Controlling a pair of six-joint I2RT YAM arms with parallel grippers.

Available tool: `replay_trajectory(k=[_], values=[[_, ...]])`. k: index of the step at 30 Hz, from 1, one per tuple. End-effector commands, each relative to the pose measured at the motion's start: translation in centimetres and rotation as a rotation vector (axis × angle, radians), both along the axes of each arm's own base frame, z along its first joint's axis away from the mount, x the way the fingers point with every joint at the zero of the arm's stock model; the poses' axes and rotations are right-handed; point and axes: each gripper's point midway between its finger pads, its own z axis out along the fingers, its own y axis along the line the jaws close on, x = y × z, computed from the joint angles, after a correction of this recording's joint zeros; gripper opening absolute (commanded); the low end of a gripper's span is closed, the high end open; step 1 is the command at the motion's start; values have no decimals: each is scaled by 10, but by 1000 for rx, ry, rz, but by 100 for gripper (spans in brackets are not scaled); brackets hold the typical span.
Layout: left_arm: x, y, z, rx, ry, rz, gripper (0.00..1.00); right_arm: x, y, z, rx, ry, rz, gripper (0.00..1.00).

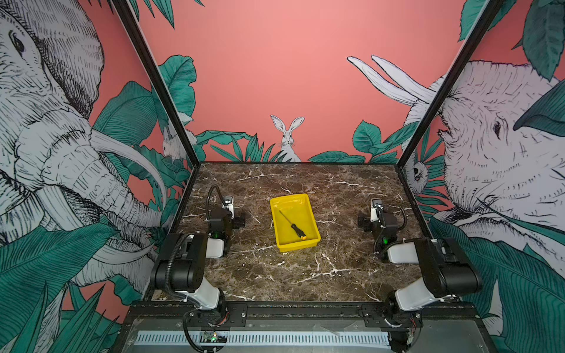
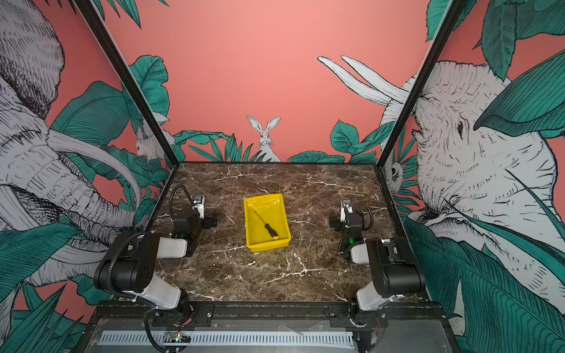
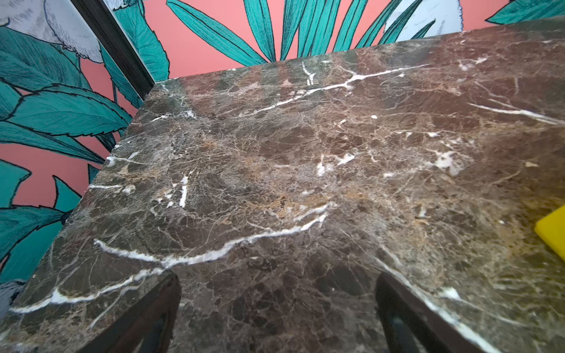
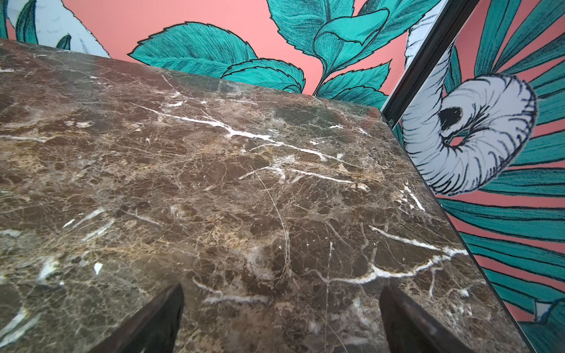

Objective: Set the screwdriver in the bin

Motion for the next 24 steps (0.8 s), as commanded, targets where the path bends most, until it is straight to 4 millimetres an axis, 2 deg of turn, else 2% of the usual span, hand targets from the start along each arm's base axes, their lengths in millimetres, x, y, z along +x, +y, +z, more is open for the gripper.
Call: replay_trajectory(k=[1,6,7,9,10,12,16,18,21,24], values=[[6,-2,15,-10,-46,-23,100,4,-2,10,12,-44,-13,99],[3,-6,18,-20,-68,-54,99,5,-7,9,13,-39,-47,99],[-1,1,19,-24,-88,-10,99,5,-8,9,13,-41,-48,99],[-9,28,22,-20,-134,160,99,5,-8,10,13,-41,-49,99],[-10,31,21,-14,-133,182,99,5,-9,10,13,-41,-56,99],[2,17,17,37,-63,127,100,6,-14,10,13,-37,-92,99],[5,-7,16,21,-61,-27,100,4,-12,10,15,-43,-78,99],[5,-7,16,9,-50,-36,100,2,1,10,15,-52,3,99],[5,-6,16,9,-53,-35,100,-13,22,14,6,-121,147,99],[5,-6,16,8,-55,-35,100,-25,31,17,-4,-180,210,99]])
